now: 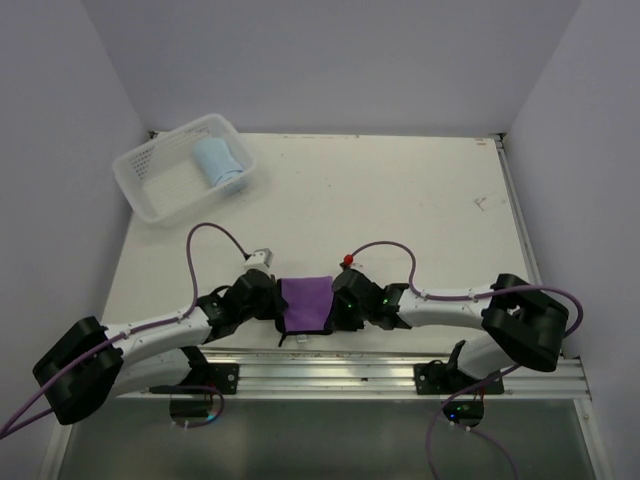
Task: Roll the towels
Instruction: Roll the towel
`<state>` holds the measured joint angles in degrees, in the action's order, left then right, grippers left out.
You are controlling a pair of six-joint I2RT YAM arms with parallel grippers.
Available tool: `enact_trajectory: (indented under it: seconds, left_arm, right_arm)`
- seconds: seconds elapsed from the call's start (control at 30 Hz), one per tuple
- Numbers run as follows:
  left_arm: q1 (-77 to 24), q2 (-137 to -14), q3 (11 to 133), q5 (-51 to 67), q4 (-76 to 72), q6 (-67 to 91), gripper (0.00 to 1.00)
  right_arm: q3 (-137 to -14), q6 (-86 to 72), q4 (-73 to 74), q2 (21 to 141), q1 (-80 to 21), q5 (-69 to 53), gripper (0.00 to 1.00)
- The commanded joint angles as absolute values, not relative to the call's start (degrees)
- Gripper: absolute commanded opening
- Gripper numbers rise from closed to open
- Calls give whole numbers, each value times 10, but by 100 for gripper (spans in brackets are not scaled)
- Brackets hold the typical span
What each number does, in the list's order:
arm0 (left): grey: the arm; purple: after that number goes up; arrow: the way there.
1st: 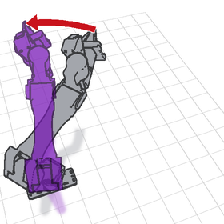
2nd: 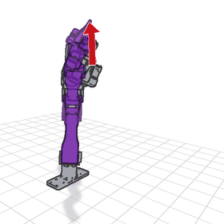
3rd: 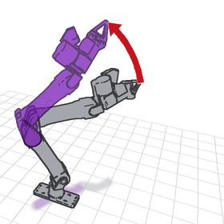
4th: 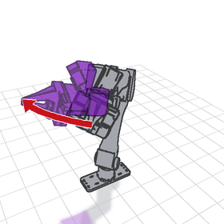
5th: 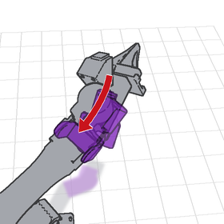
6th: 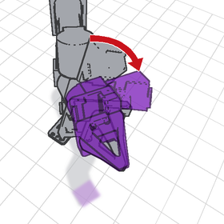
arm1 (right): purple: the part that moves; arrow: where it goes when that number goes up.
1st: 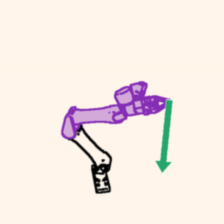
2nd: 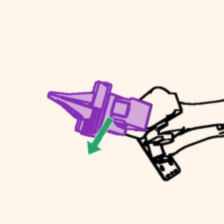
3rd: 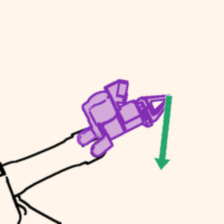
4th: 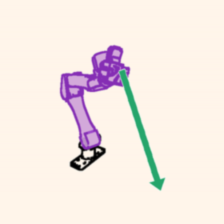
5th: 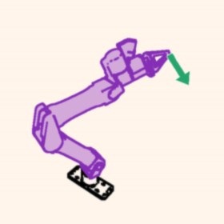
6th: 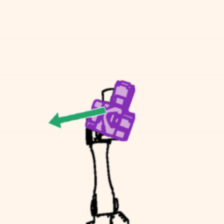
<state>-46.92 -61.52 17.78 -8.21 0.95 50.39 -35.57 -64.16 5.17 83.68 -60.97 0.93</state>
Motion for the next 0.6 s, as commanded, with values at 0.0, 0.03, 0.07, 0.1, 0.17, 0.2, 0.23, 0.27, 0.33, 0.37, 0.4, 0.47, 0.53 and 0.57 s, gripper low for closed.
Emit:
enact_trajectory:
  seconds: [0.0,0.03,0.07,0.1,0.17,0.2,0.23,0.27,0.33,0.37,0.4,0.47,0.53,0.57]
  left_arm:
    - [-471,-601,170,-81,-15,501,0]
    - [-470,-599,170,-79,-15,501,0]
    - [-470,-597,170,-80,-14,500,0]
    - [-470,-595,170,-80,-14,500,0]
    - [-470,-592,169,-79,-15,501,0]
    - [-471,-591,170,-76,-15,502,0]
    - [-470,-590,170,-75,-16,502,0]
    - [-470,-588,171,-73,-18,503,0]
    - [-470,-587,173,-69,-20,503,0]
    - [-470,-586,176,-67,-19,503,0]
    - [-471,-586,176,-66,-19,504,0]
    - [-470,-584,178,-61,-18,504,0]
    - [-471,-582,181,-53,-18,507,0]
    - [-470,-579,184,-51,-18,508,0]
  right_arm:
    - [-388,-607,102,834,-620,47,10]
    - [-396,-596,113,831,-624,60,10]
    - [-405,-585,145,827,-627,71,10]
    - [-425,-565,164,825,-634,83,10]
    - [-443,-545,208,825,-640,107,10]
    - [-460,-530,220,827,-644,115,10]
    - [-466,-525,232,830,-651,124,10]
    - [-472,-519,249,832,-653,135,10]
    - [-485,-511,264,842,-664,149,9]
    - [-494,-505,278,845,-668,164,9]
    - [-498,-502,286,856,-677,171,9]
    - [-509,-498,312,867,-687,190,9]
    - [-524,-492,330,882,-701,217,9]
    - [-534,-492,348,886,-706,227,9]
